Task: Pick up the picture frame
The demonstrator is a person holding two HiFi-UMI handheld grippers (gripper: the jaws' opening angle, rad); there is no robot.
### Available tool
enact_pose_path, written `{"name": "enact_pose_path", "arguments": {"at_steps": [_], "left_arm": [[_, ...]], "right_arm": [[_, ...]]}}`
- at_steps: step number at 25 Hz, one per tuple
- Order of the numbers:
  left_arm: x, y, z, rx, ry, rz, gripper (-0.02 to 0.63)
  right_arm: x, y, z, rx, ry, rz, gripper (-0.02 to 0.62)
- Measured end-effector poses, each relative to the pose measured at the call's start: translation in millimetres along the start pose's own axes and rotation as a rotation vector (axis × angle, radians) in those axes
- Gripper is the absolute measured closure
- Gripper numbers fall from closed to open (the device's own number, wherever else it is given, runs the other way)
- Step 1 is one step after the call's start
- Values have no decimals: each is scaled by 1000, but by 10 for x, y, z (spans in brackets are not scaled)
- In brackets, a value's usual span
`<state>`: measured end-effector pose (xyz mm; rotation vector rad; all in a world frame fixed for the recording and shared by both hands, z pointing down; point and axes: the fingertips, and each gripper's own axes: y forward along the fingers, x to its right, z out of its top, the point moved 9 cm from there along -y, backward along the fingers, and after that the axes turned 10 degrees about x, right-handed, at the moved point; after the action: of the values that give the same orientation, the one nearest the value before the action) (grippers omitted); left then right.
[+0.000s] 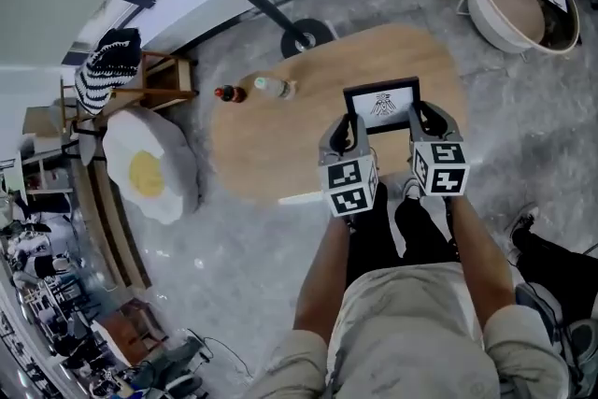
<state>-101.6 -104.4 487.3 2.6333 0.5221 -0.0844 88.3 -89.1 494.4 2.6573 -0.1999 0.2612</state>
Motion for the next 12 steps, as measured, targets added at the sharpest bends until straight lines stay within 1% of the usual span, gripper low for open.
{"name": "enact_pose_path", "arguments": {"at_steps": [4, 12], "left_arm": [[-36, -252, 339, 79, 9, 48, 526], [168, -710, 895, 217, 33, 136, 526]], "right_arm": [[-196, -114, 344, 81, -35, 49, 525], [-327, -459, 955, 204, -93, 152, 525]]}}
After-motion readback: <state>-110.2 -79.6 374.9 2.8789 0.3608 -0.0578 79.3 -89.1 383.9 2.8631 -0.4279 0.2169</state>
